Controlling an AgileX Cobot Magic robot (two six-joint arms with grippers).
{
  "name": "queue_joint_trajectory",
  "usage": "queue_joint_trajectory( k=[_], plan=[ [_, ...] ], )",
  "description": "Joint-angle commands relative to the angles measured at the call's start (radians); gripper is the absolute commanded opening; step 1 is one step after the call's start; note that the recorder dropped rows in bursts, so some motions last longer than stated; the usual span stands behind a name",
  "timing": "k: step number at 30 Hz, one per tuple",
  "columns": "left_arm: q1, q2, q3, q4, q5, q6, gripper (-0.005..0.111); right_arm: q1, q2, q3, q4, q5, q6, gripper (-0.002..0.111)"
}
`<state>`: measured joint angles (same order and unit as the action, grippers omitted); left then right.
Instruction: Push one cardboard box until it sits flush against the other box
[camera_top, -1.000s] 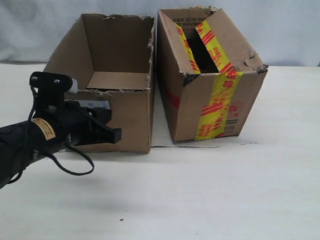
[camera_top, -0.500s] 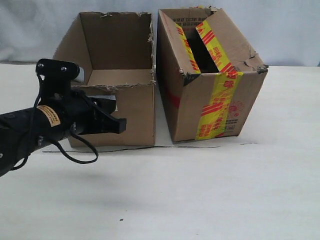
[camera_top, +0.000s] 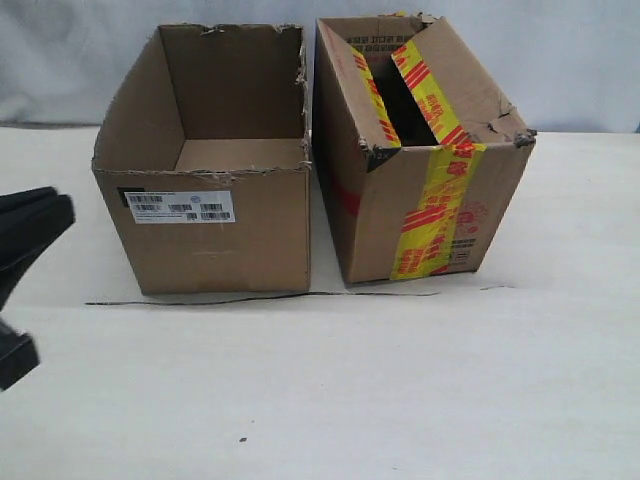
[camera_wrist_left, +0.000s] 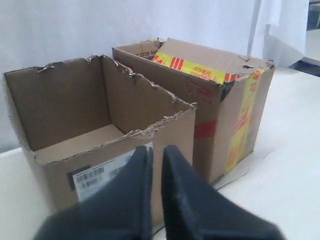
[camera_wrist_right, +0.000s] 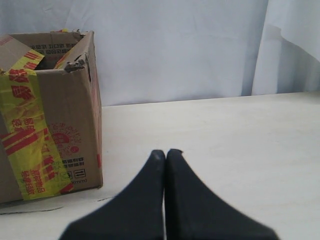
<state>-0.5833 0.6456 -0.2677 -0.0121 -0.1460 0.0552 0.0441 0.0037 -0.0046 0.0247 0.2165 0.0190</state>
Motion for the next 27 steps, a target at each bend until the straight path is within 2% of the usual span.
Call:
queue_joint_trajectory(
  k=[1, 4, 5, 12, 16, 27],
  plan=[
    [0.010, -0.243, 0.085, 0.005, 0.112, 0.028, 0.000, 0.003, -0.004, 0.005, -0.005, -0.003, -0.007, 0.000],
    [0.036, -0.385, 0.125, 0.018, 0.191, 0.028, 0.000, 0.003, -0.004, 0.005, -0.005, -0.003, -0.007, 0.000],
    [0.063, -0.476, 0.139, 0.031, 0.261, 0.028, 0.000, 0.003, -0.004, 0.005, -0.005, -0.003, -0.007, 0.000],
    [0.160, -0.646, 0.153, 0.065, 0.456, 0.026, 0.000, 0.003, -0.004, 0.005, -0.005, -0.003, -0.007, 0.000],
    [0.189, -0.646, 0.154, 0.058, 0.463, 0.026, 0.000, 0.003, -0.004, 0.005, -0.005, -0.003, -0.007, 0.000],
    [0.189, -0.646, 0.154, 0.054, 0.454, 0.024, 0.000, 0.003, -0.004, 0.005, -0.005, -0.003, -0.007, 0.000]
  ],
)
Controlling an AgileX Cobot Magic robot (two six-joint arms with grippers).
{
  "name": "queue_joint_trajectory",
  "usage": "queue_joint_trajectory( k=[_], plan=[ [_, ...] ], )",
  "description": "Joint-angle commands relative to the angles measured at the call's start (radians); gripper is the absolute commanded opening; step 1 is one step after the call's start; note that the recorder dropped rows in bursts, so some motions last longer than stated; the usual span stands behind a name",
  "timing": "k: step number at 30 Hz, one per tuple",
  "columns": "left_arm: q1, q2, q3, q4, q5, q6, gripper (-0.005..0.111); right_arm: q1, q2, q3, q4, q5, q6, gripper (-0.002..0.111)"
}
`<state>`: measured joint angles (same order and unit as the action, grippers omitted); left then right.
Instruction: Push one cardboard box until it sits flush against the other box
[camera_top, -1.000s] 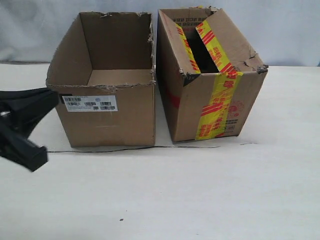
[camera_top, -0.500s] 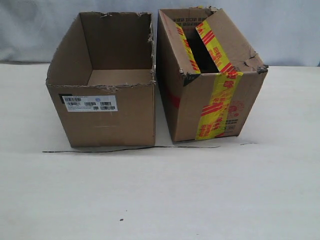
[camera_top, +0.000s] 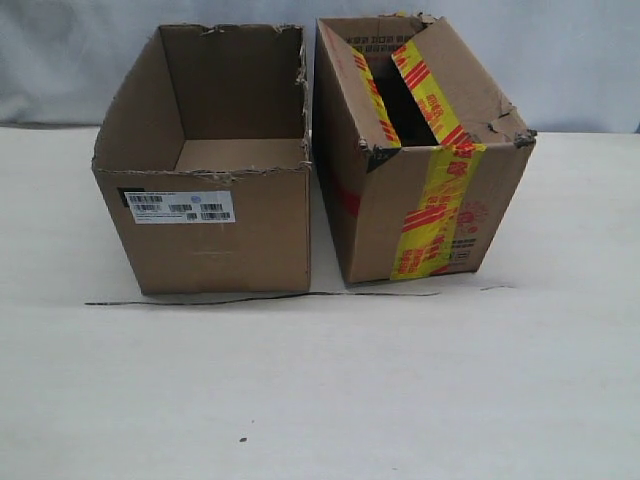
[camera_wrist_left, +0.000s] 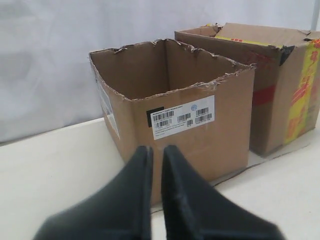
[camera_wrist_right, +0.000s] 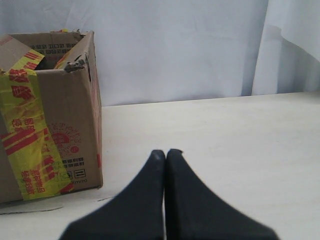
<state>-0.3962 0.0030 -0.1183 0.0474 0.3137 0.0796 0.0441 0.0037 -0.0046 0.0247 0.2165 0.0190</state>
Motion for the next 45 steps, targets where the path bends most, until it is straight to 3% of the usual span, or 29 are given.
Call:
queue_joint_trajectory(
  k=[1, 6, 11, 14, 45],
  plan=[
    [0.002, -0.003, 0.004, -0.005, -0.006, -0.001, 0.000, 0.003, -0.004, 0.005, -0.005, -0.003, -0.007, 0.000],
    [0.025, -0.003, 0.039, -0.003, -0.050, -0.001, 0.000, 0.003, -0.004, 0.005, -0.005, -0.003, -0.007, 0.000],
    [0.188, -0.003, 0.118, -0.005, -0.096, -0.001, 0.000, 0.003, -0.004, 0.005, -0.005, -0.003, -0.007, 0.000],
    [0.276, -0.003, 0.118, 0.002, 0.005, -0.001, 0.000, 0.003, -0.004, 0.005, -0.005, -0.003, -0.007, 0.000],
    [0.353, -0.003, 0.118, -0.047, -0.006, -0.001, 0.000, 0.003, -0.004, 0.005, -0.005, -0.003, -0.007, 0.000]
  ],
)
